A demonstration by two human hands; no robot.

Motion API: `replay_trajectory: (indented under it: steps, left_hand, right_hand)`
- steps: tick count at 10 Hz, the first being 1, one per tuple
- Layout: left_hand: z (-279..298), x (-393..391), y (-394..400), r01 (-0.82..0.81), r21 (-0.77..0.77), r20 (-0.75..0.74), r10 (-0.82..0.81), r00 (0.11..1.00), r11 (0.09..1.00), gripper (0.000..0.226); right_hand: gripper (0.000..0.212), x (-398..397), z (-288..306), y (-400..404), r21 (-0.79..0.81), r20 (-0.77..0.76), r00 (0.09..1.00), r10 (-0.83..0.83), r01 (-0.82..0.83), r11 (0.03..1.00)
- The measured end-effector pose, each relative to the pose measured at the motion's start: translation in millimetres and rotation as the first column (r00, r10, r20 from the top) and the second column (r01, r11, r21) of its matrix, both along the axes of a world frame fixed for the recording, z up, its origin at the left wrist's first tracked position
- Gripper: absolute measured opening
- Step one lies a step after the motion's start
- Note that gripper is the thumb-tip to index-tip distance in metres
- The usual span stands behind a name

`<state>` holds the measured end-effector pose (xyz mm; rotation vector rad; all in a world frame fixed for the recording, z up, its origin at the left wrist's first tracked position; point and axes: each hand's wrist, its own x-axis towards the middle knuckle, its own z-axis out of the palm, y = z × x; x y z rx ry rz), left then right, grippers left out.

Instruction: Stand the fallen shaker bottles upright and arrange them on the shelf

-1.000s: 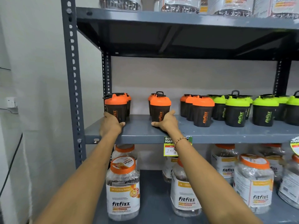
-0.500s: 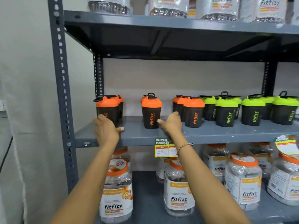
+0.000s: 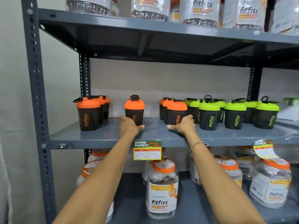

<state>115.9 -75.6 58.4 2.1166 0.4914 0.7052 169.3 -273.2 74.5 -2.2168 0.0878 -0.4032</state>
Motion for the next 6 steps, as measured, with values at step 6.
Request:
replay_trajectory:
  steps: [6]
  left_hand:
    - [-7.4, -18.9, -20.0, -0.256, 0.219, 0.005, 0.262, 0.965, 0.941, 0.049]
  right_hand:
    - [0.075, -1.7, -11.6, -12.6, 0.029, 0.161, 0.986, 0.041, -0.046, 0.999]
